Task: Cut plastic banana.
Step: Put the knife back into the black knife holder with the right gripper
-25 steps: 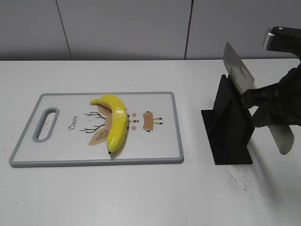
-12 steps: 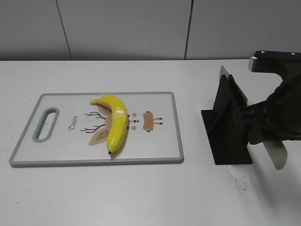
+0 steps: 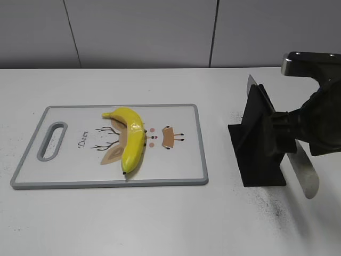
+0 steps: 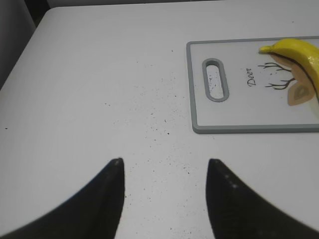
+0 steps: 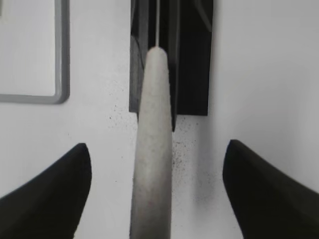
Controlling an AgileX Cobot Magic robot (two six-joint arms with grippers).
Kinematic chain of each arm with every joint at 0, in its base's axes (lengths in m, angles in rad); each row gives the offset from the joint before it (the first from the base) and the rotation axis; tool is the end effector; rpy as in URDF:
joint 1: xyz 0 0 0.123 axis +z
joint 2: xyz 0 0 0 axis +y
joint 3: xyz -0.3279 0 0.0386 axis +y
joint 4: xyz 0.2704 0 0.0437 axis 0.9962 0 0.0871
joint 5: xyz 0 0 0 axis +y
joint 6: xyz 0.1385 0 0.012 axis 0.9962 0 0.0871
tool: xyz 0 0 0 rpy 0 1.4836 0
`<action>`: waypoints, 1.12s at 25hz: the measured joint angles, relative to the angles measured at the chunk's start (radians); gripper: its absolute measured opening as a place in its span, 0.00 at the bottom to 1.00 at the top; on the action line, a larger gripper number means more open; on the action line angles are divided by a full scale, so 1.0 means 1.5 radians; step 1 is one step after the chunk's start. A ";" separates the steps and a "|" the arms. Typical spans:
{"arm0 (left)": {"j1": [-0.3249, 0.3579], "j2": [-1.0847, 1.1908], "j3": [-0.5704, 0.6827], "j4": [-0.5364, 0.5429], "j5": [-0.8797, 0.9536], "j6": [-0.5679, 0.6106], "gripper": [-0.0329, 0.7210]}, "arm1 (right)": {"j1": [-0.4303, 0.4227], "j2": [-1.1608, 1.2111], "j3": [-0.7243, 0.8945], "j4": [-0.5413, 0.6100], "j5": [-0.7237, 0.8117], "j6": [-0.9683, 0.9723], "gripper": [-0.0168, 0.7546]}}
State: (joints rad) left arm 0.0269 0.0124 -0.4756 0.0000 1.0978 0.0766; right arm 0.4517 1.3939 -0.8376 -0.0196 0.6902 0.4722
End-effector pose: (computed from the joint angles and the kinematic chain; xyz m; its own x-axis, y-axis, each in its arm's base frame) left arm 0.0136 0.0004 0.2531 -0.5208 0.0625 -0.8514 0.0130 0.9978 0.0653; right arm 0.2603 0.1244 0.2195 -0.9306 0.0390 -0.3640 -0.0237 0.9858 0.1663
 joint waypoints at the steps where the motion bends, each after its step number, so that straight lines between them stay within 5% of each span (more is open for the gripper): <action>1: 0.000 0.000 0.000 0.000 -0.001 0.000 0.71 | 0.000 -0.010 -0.006 -0.005 -0.001 -0.007 0.83; 10: 0.000 0.000 0.000 0.000 -0.001 0.000 0.71 | 0.000 -0.187 -0.072 -0.044 -0.006 -0.175 0.80; 15: 0.000 0.000 0.000 0.000 -0.001 0.000 0.71 | 0.000 -0.297 -0.073 -0.041 0.105 -0.285 0.79; 28: 0.000 0.000 0.000 0.000 -0.001 0.000 0.70 | 0.000 -0.598 0.163 0.054 0.198 -0.428 0.78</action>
State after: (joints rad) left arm 0.0269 0.0124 -0.4756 0.0000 1.0968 0.0766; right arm 0.4517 0.4970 -0.5932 0.0608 0.9872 -0.1704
